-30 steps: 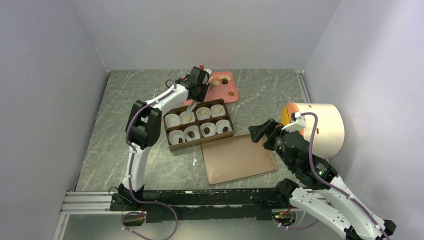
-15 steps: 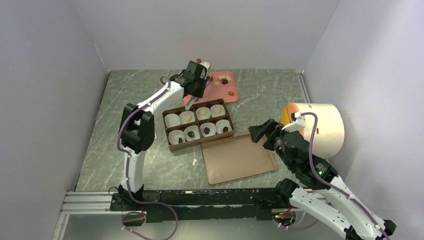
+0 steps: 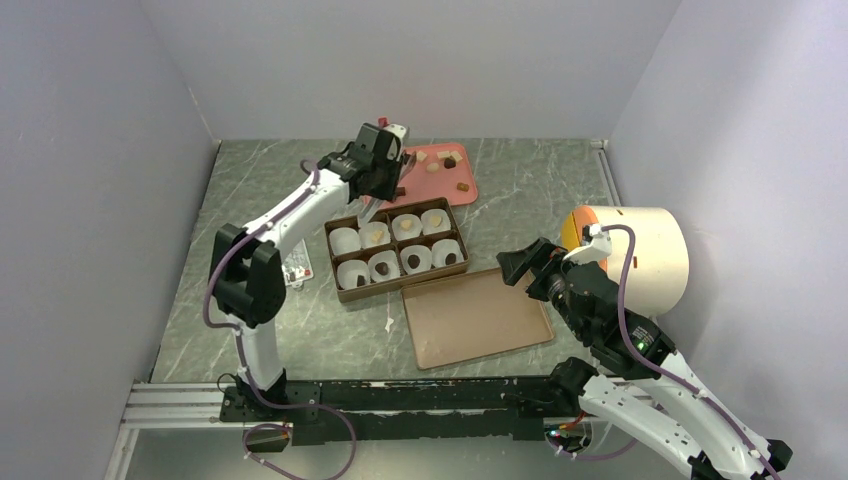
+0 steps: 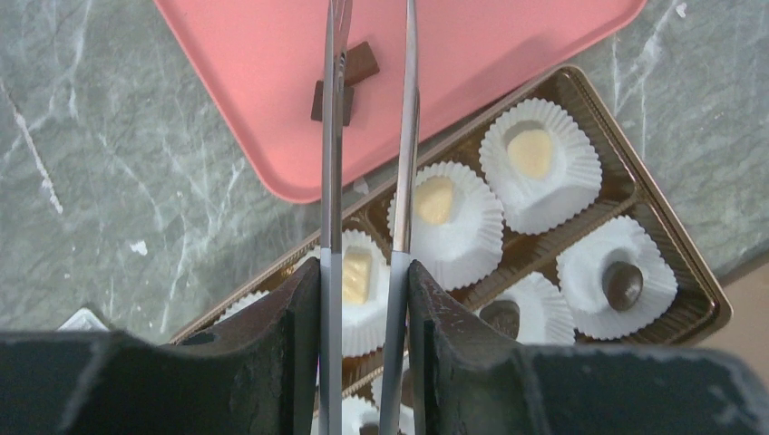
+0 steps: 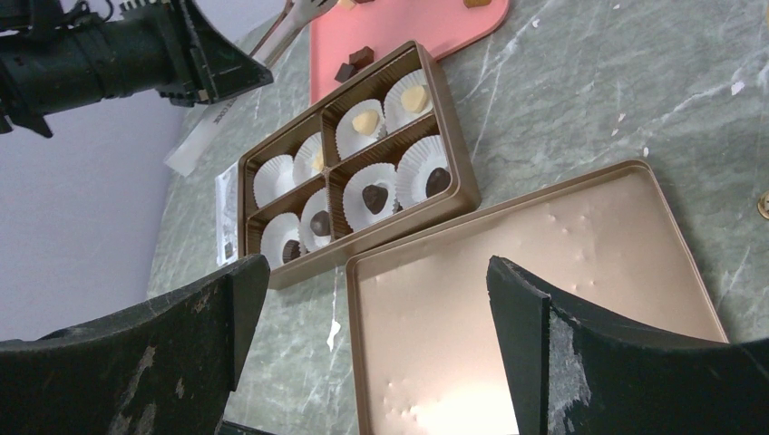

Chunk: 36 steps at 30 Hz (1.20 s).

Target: Pack the chocolate

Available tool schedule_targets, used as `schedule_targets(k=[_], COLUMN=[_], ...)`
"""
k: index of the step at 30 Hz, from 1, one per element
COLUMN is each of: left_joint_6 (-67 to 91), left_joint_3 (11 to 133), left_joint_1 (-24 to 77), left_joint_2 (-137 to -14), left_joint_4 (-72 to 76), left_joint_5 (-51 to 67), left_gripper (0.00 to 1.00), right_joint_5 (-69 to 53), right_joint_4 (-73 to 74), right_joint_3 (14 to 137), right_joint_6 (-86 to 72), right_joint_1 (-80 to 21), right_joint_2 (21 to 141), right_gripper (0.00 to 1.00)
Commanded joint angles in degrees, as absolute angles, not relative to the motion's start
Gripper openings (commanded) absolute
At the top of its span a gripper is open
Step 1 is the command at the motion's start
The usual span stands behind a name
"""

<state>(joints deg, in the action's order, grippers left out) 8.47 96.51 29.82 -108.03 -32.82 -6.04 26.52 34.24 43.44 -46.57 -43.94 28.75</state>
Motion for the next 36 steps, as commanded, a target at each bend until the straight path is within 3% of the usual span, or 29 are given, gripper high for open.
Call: schedule_targets(k=[1,26,36], left_joint_6=[9.85,13.46,16.34], left_joint_3=[94.71,73.44,71.27], left_joint_1=[30.0,30.01,29.52], left_joint_2=[-101.03,-78.3,-75.06], left_joint_4=[-32.68,-38.75,-44.81], left_joint_5=[-6.84,-9.6,-12.35], left_gripper=[0.26,0.26,0.26], right_joint_5=[26.59,25.78,25.6], right_joint_4=[33.33,31.96,31.73], right_joint_3=[43.58,42.38,42.43], right_joint_6=[-46.54,-46.58,-46.36], right_joint_1=[-43.87,-43.86,-43.9], right_joint_2=[28.22,28.74,29.06], right_gripper=[0.96,0.96,0.96])
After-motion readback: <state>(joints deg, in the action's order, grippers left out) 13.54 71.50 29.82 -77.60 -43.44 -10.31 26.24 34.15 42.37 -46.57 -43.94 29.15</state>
